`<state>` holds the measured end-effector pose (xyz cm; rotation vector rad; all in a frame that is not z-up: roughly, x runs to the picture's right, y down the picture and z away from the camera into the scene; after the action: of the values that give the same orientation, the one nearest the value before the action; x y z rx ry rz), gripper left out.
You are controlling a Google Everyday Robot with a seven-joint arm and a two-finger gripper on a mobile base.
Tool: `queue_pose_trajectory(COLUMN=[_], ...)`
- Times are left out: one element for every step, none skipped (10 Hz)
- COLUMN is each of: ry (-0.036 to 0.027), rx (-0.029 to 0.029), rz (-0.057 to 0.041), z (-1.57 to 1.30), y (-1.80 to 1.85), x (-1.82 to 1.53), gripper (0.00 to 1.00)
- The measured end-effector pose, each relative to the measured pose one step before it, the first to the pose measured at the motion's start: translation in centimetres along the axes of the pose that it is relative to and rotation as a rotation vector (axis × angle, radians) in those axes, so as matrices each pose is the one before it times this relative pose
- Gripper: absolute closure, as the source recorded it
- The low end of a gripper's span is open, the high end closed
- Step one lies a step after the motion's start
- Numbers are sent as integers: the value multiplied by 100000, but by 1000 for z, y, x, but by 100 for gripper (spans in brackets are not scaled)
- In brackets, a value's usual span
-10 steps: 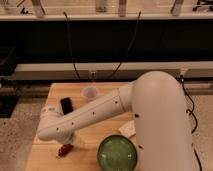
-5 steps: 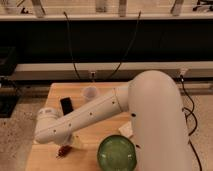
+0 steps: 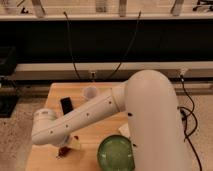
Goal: Place the pepper in the ceramic bowl
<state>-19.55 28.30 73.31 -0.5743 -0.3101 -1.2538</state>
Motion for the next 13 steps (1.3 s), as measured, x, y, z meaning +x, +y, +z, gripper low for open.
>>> queue_pose_trajectory(ry=[-53, -85, 1, -7, 13, -72, -87, 1, 13, -46, -31, -113, -15], rx=[-36, -16, 16, 66, 151, 208, 15, -28, -80, -3, 21, 2, 63], rz=[-179, -176, -340, -307, -241, -239, -450, -476, -405, -352, -256, -395, -448], z=[26, 46, 67, 101, 86, -4, -28, -9, -14, -22, -7, 34, -3], y=[34, -10, -29, -21, -38, -84, -74, -31, -15, -60, -54, -74, -79], x=[-14, -50, -62, -71, -40, -40, -35, -40, -32, -48, -35, -83, -16], gripper=[20, 20, 20, 20, 20, 20, 20, 20, 20, 20, 20, 20, 20])
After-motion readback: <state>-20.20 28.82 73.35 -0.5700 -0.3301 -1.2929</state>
